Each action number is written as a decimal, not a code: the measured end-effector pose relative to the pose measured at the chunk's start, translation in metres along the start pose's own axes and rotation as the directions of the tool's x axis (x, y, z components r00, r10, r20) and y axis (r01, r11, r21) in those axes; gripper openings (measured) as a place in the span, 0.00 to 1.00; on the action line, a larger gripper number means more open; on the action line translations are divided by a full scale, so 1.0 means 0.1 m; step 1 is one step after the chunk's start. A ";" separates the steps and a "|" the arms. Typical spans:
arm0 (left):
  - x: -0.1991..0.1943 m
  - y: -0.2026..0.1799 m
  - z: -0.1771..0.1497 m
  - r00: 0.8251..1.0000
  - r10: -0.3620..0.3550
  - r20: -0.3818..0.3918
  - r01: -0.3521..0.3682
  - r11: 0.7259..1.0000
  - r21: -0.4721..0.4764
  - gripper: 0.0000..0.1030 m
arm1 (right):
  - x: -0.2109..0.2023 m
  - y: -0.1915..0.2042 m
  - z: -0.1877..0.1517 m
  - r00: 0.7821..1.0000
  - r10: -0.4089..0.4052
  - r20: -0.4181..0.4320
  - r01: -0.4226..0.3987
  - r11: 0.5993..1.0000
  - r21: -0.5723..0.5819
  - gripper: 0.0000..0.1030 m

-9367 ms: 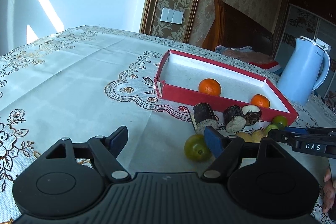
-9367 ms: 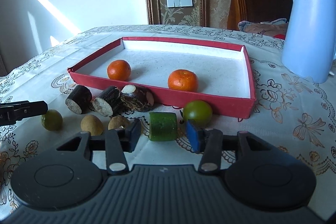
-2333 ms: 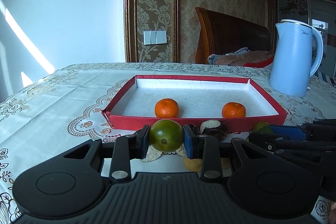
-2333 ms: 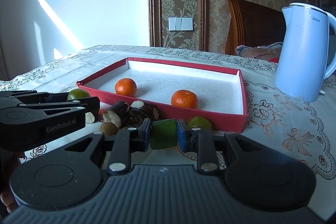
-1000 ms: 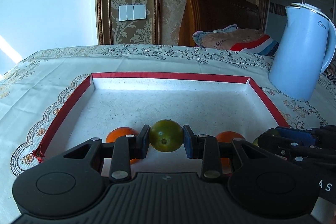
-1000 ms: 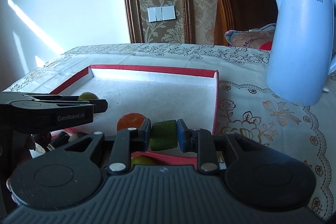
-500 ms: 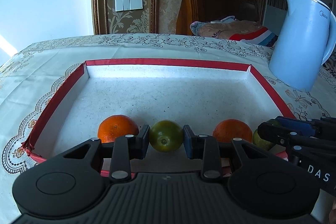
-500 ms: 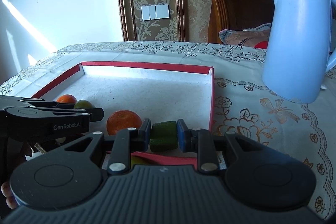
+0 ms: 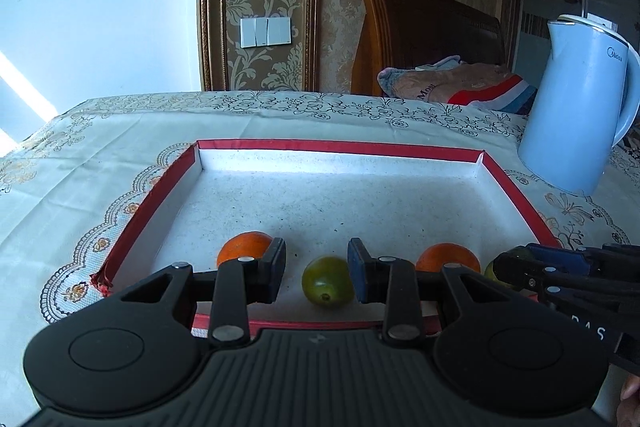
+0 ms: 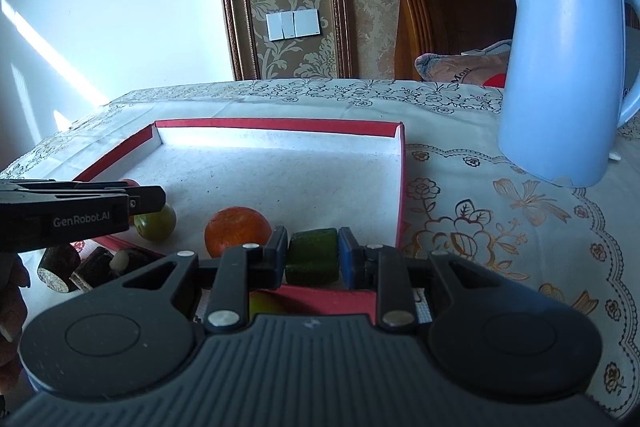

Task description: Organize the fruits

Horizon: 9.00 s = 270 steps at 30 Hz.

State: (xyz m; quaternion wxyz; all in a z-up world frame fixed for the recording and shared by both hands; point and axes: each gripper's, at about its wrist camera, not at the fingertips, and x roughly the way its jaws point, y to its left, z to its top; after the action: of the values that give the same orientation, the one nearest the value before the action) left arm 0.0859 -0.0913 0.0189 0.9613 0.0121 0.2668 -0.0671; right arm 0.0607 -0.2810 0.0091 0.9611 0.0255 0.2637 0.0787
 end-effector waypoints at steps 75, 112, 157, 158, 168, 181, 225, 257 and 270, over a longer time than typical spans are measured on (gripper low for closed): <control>-0.79 1.11 -0.67 0.996 0.065 0.053 -0.049 0.963 -0.265 0.78 | -0.40 0.24 -0.35 1.000 -0.006 -0.003 0.006 1.000 0.000 0.51; -0.49 0.71 -0.47 0.997 0.070 -0.019 -0.072 0.990 -0.120 0.78 | -0.25 0.28 -0.34 0.997 -0.012 -0.074 0.012 1.000 -0.005 0.32; -0.22 0.57 -0.47 0.988 0.103 -0.112 -0.111 0.992 -0.068 0.78 | -0.25 0.29 -0.35 0.998 -0.005 -0.070 0.005 1.000 0.004 0.31; -0.22 0.57 -0.47 0.988 0.103 -0.112 -0.111 0.992 -0.067 0.78 | -0.25 0.28 -0.35 0.997 -0.006 -0.071 0.006 1.000 0.003 0.31; -0.24 0.58 -0.47 0.990 0.092 -0.102 -0.100 0.992 -0.071 0.71 | -0.25 0.28 -0.35 0.998 -0.003 -0.066 0.003 1.000 0.007 0.31; -0.27 0.58 -0.48 0.994 0.069 -0.081 -0.075 0.995 -0.073 0.49 | -0.26 0.27 -0.35 0.998 -0.001 -0.065 0.001 1.000 0.008 0.31; -0.42 0.58 -0.48 0.994 0.107 -0.007 -0.107 0.990 -0.088 0.35 | -0.35 0.32 -0.35 0.999 0.029 -0.023 -0.029 0.999 -0.012 0.31; 0.15 0.81 0.13 0.994 0.103 -0.021 -0.104 0.991 -0.083 0.33 | 0.01 0.68 0.17 0.991 0.134 -0.010 -0.134 0.986 -0.101 0.31; 0.34 0.85 0.06 0.990 0.123 -0.069 -0.127 0.990 -0.064 0.33 | 0.09 0.69 0.11 0.989 0.147 -0.013 -0.147 0.984 -0.103 0.31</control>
State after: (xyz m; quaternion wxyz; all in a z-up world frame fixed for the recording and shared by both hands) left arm 0.1296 -0.0119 0.0052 0.9544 -0.0017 0.2985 0.0028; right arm 0.0644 -0.2112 0.0204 0.9520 -0.0054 0.2591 0.1631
